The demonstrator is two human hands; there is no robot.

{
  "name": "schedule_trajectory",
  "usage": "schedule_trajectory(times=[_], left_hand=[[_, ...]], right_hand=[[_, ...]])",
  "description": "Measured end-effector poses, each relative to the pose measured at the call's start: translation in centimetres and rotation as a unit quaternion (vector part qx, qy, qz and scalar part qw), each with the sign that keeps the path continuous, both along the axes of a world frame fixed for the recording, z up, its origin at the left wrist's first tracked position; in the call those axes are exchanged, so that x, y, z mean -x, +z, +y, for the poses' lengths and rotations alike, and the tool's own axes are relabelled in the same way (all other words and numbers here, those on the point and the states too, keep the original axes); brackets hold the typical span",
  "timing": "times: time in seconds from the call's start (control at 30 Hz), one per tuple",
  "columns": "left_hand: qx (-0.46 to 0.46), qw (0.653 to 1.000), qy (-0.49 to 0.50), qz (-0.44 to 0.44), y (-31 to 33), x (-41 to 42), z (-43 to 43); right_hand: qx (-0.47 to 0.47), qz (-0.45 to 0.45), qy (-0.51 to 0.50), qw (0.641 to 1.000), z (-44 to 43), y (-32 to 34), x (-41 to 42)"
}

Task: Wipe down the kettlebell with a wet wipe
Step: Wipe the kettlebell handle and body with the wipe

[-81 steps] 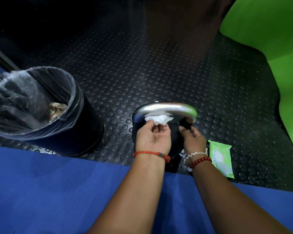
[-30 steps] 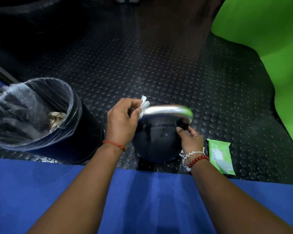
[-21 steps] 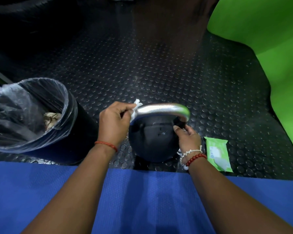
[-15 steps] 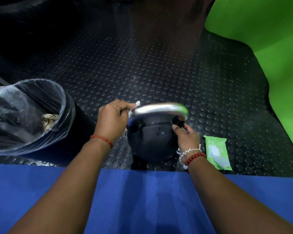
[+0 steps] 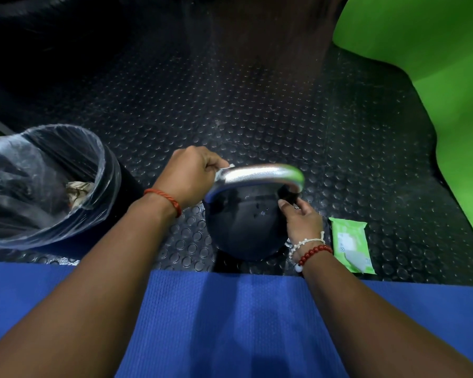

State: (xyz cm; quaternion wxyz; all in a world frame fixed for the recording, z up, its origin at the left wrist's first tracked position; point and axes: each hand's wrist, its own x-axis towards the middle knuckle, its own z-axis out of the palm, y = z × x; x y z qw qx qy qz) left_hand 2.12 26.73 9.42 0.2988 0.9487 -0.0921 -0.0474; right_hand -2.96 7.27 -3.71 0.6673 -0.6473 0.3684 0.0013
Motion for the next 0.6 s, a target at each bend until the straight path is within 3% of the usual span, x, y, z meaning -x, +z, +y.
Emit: schedule_trajectory(times=[0.27, 0.6], left_hand=[[-0.002, 1.0, 0.015, -0.007, -0.2, 0.4, 0.0], [0.0, 0.999, 0.031, -0.031, -1.0, 1.1, 0.4]], right_hand=[[0.024, 0.009, 0.012, 1.0, -0.2, -0.2, -0.1], [0.074, 0.019, 0.148, 0.986, -2.4, 0.7, -1.4]])
